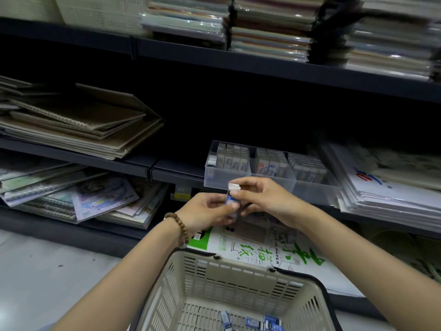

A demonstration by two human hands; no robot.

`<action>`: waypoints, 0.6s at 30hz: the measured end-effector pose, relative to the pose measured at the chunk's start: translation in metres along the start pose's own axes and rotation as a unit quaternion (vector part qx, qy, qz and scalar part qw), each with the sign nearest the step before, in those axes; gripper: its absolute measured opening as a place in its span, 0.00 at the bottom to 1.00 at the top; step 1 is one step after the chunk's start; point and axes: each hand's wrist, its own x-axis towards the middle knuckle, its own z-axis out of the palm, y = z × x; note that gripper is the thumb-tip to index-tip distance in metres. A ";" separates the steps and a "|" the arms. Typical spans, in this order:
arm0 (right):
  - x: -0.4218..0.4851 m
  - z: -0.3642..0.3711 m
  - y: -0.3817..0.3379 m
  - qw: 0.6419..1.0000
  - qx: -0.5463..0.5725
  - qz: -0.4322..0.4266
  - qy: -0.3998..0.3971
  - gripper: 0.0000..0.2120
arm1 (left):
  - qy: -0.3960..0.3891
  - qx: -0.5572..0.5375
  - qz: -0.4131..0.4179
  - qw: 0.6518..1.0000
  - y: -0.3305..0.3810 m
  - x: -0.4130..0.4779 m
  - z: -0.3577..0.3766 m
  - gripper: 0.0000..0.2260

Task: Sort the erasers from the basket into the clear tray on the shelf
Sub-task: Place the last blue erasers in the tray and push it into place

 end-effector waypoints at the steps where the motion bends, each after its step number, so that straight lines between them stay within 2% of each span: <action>1: 0.004 -0.001 -0.002 1.000 0.009 -0.001 0.002 0.15 | 0.009 -0.001 0.011 1.000 0.002 0.001 -0.004 0.09; 3: 0.012 -0.004 -0.006 0.999 0.044 0.000 0.011 0.15 | 0.023 -0.023 0.031 0.999 0.006 0.005 -0.011 0.18; 5: 0.021 -0.008 -0.011 0.997 0.076 -0.003 0.017 0.14 | 0.037 -0.050 0.057 0.996 0.010 0.009 -0.016 0.22; 8: 0.036 -0.011 -0.018 0.996 0.088 -0.006 0.009 0.11 | 0.067 -0.072 0.090 0.991 0.015 0.015 -0.022 0.20; 12: 0.058 -0.015 -0.026 1.000 0.010 -0.028 -0.006 0.12 | 0.106 -0.057 0.120 0.985 0.018 0.024 -0.029 0.20; 14: 0.072 -0.018 -0.029 0.999 -0.017 -0.045 -0.005 0.12 | 0.147 0.001 0.143 0.979 0.021 0.027 -0.035 0.24; 16: 0.088 -0.020 -0.030 0.998 -0.024 -0.049 0.009 0.09 | 0.205 0.148 0.165 0.953 0.021 0.030 -0.044 0.29; 18: 0.104 -0.020 -0.027 0.999 -0.023 -0.034 0.022 0.06 | 0.217 0.232 0.158 0.935 0.014 0.032 -0.053 0.34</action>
